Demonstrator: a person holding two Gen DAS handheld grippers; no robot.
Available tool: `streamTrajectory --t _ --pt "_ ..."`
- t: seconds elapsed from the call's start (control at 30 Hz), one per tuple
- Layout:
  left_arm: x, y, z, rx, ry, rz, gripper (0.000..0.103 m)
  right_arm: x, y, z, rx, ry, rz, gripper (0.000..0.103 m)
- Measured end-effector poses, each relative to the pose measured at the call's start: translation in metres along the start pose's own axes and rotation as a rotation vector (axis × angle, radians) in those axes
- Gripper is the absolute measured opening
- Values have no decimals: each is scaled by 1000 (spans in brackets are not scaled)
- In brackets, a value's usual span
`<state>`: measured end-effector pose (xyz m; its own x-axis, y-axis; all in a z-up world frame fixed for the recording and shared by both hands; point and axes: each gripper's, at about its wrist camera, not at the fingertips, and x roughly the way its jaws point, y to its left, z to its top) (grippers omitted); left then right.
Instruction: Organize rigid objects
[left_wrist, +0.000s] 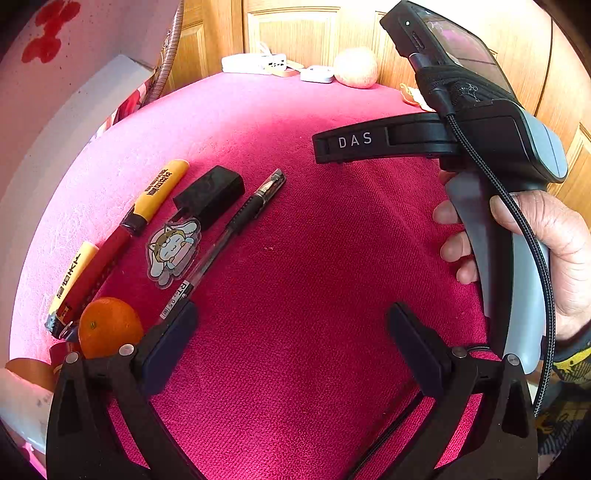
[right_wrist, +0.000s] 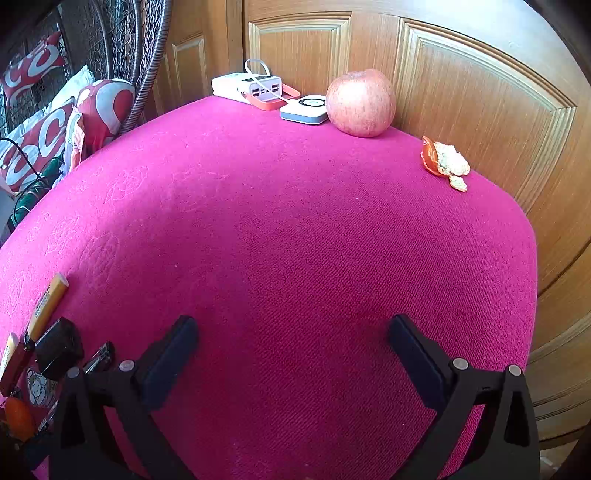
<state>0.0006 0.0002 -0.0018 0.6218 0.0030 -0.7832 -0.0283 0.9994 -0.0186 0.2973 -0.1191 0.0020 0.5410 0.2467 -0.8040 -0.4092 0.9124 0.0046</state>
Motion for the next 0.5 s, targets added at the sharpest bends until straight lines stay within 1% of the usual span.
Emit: streamTrajectory --t 0.5 --pt "-1 0 1 0 0 0 103 -1 0 0 0 0 -1 103"
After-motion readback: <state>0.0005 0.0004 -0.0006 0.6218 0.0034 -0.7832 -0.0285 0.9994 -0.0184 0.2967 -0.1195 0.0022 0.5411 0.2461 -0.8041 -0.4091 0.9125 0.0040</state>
